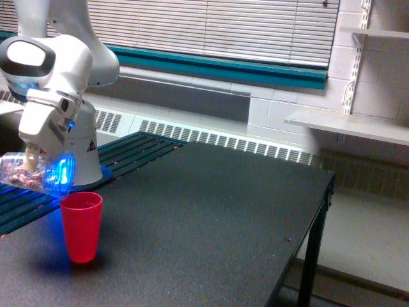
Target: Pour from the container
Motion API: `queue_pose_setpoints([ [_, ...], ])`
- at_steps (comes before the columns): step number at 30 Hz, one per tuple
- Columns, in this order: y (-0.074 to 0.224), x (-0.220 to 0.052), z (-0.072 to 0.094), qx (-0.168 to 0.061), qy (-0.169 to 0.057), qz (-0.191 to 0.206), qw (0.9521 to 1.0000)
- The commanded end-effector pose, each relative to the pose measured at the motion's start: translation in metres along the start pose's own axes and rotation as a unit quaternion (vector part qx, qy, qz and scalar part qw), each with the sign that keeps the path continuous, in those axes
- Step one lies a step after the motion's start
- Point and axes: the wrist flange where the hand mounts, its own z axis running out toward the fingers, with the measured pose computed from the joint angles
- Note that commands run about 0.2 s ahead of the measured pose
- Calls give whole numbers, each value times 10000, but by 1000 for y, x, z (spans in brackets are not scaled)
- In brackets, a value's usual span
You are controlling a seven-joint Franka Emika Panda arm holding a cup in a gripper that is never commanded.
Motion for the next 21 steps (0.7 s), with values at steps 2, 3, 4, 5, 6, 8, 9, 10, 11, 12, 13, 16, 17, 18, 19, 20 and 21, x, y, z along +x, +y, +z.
queue_pose_setpoints([
  [2,3,7,1,-109,-19,-136,9998],
  [3,4,8,1,-121,-22,-146,9998],
  [4,4,8,2,-133,-26,-158,9998],
  [5,5,9,2,-141,-34,-159,9998],
  [6,5,10,2,-154,-39,-159,9997],
  [8,7,12,3,-194,-39,-167,9997],
  [9,7,13,3,-206,-42,-176,9996],
  [10,7,14,4,-214,-50,-188,9996],
  [11,7,15,4,-225,-53,-202,9995],
  [12,7,16,4,-239,-49,-210,9995],
  [13,7,17,4,-251,-44,-215,9994],
  [16,5,21,5,-268,-28,-215,9994],
  [17,5,22,4,-270,-22,-212,9994],
  [18,4,23,4,-269,-19,-217,9994],
  [19,3,24,5,-270,-19,-228,9994],
  [20,2,24,5,-276,-15,-248,9993],
  [21,1,25,5,-284,-9,-260,9993],
])
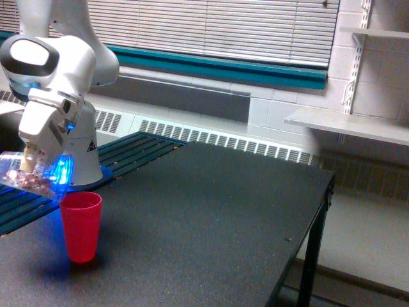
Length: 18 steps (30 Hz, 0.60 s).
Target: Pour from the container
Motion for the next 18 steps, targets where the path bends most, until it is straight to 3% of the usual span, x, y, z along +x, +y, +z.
queue_pose_setpoints([
  [1,-5,10,-1,-61,47,-97,9999],
  [18,-17,11,-3,-86,76,-243,9996],
])
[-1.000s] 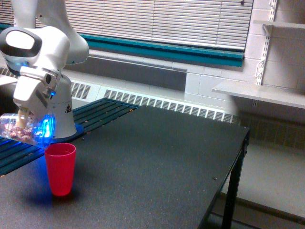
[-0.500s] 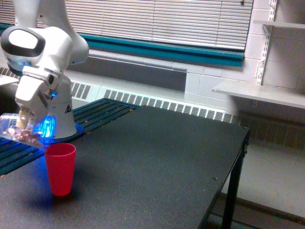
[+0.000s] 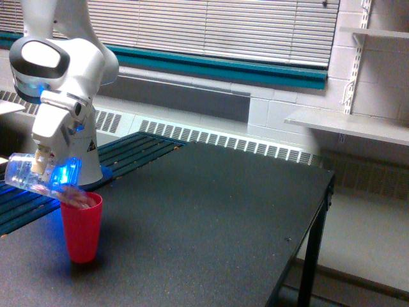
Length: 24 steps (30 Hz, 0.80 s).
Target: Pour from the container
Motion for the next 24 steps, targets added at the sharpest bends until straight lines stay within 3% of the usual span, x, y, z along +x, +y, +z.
queue_pose_setpoints([
  [1,-2,2,-2,-45,33,3,10000],
  [14,8,7,-12,-5,149,166,9998],
  [24,24,29,-42,188,488,673,9964],
])
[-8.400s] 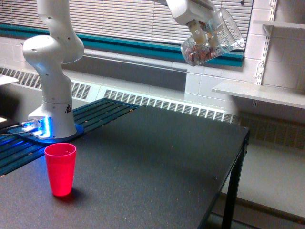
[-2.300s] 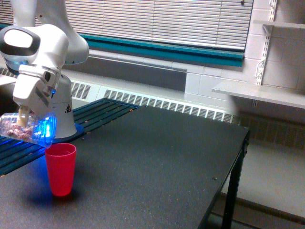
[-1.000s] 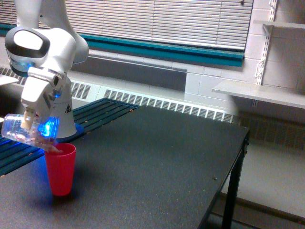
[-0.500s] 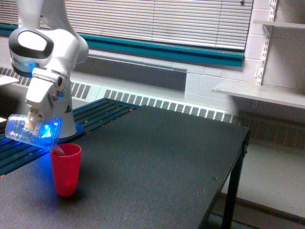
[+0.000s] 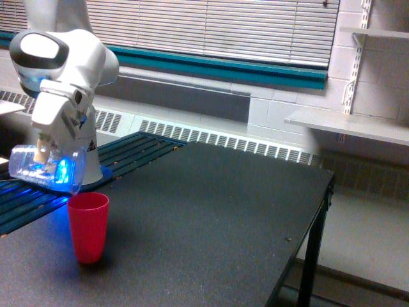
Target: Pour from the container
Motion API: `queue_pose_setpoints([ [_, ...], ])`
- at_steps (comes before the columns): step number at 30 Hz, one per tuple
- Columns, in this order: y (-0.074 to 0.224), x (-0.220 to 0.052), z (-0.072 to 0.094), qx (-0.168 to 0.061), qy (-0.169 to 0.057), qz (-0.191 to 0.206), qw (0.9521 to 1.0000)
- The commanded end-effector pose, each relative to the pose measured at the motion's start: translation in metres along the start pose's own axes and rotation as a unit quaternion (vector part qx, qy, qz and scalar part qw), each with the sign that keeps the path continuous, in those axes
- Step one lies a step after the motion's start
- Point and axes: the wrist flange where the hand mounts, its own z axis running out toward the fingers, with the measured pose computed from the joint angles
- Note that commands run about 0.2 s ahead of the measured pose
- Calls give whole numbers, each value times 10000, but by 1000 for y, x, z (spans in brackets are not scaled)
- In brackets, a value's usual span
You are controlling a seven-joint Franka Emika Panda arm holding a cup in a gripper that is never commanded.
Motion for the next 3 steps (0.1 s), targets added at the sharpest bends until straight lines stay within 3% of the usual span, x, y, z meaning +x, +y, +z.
queue_pose_setpoints([
  [1,9,17,-22,107,300,88,9995],
  [3,12,24,-30,161,409,242,9987],
])
